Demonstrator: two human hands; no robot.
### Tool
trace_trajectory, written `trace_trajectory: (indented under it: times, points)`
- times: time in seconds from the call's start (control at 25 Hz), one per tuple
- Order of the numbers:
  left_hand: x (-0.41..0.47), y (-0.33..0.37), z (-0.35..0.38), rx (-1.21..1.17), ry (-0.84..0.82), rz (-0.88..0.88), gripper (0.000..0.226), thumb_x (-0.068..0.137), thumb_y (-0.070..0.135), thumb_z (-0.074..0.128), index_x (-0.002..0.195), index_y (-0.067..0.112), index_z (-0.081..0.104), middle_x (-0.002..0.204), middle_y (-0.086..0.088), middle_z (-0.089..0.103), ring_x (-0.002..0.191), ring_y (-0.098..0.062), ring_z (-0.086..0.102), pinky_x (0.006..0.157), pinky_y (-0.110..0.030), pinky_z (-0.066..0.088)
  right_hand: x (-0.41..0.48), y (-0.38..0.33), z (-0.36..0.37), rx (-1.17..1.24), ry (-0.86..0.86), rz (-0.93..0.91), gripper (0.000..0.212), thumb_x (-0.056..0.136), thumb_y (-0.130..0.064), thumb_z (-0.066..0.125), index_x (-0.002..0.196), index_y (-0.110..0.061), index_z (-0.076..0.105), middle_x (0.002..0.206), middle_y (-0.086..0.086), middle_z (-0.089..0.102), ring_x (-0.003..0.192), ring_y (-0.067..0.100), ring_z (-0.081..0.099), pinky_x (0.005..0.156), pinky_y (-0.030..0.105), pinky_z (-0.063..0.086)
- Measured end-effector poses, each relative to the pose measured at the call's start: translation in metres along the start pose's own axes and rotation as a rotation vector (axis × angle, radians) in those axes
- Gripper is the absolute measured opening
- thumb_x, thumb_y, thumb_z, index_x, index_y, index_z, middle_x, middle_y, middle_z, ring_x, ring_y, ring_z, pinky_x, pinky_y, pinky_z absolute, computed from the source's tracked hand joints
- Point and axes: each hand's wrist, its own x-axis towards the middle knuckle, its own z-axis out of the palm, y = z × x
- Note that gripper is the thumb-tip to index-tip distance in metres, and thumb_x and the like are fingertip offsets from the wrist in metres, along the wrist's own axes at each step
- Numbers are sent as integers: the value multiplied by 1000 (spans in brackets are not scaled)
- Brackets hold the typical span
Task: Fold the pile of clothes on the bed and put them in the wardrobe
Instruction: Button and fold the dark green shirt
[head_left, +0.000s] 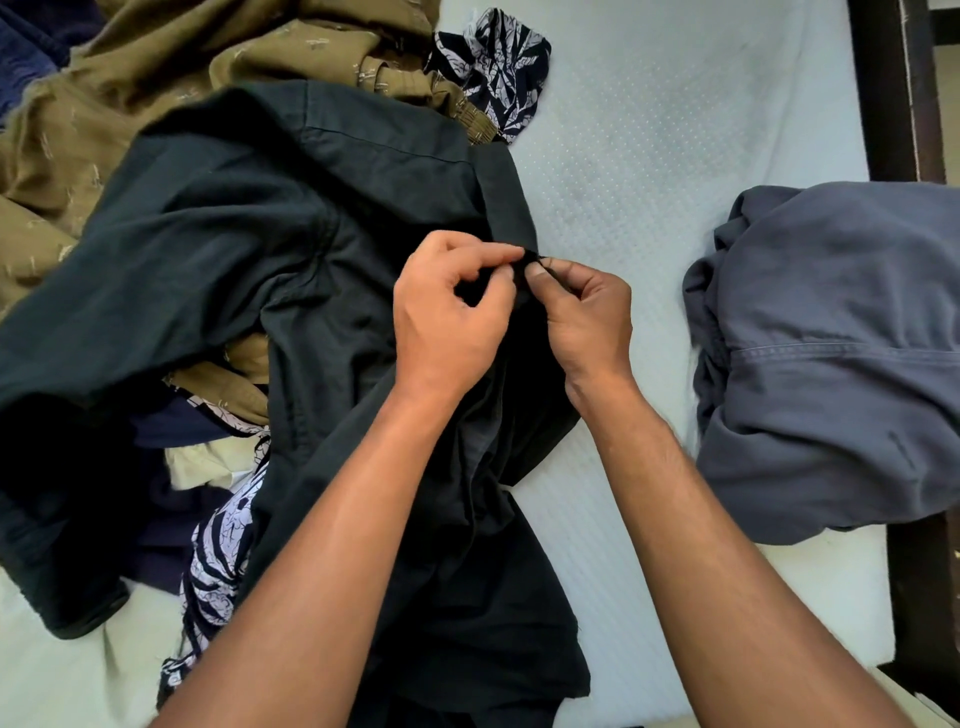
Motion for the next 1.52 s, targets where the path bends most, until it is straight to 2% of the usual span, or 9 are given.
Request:
trace_trajectory:
  times: [0.12,0.24,0.44,0.64,0.76,0.96,1.12,1.32,1.52]
  points:
    - [0,-8,-1,165,-100,96,31,90,24,68,121,20,73,93,3,59,81,-14,60,71,-29,52,-6,-1,0,-46,-56,-101,8,92,-8,72,90,-13,79,83,-7,76,82,3,71,79,19,55]
    - [3,-16,-2,134,-70,89,27,90,20,71,116,13,75,93,1,69,80,-9,65,72,-29,56,-9,1,0,-22,-37,-106,6,91,-6,74,91,-11,79,80,-11,74,79,-1,69,77,15,53]
    - [3,-7,1,104,-97,-2,26,87,13,72,113,11,76,101,1,75,84,-1,68,78,-7,50,-8,4,3,175,-26,39,9,88,-5,74,95,-1,79,93,12,78,97,27,75,92,37,59]
    - [15,-5,2,91,-129,-122,19,86,11,71,102,15,80,94,6,77,79,7,67,76,-5,48,-9,6,2,245,-14,92,9,83,-6,77,91,-2,80,93,17,78,101,35,73,98,46,58]
    - [16,-7,3,9,-119,-237,18,87,8,70,100,16,80,90,10,76,74,12,65,74,-5,48,-10,4,6,199,4,92,8,85,-8,77,87,-1,79,86,12,78,87,26,74,86,36,59]
    - [9,-10,5,-121,-87,-340,20,89,9,70,104,18,79,92,11,76,78,6,69,79,-13,53,-8,6,5,171,9,69,36,85,-32,75,75,3,74,73,17,65,72,28,60,77,42,54]
    - [5,-10,7,-157,-83,-355,21,89,10,69,104,20,79,85,13,76,73,3,68,74,-15,54,-5,2,0,126,-41,66,13,84,-21,79,79,-9,81,83,11,78,87,28,75,90,44,60]
    - [9,-11,8,-145,-70,-328,23,87,8,67,104,18,79,90,7,76,67,8,64,72,-14,52,2,-3,-9,191,-147,162,9,90,-11,74,83,-9,80,76,7,75,68,15,71,71,31,57]
    - [8,-14,6,-124,-143,-254,20,91,12,70,108,15,78,77,16,69,66,9,62,71,-12,49,4,-5,-17,107,-173,111,3,85,-10,81,88,-10,81,83,10,78,74,17,73,77,33,60]
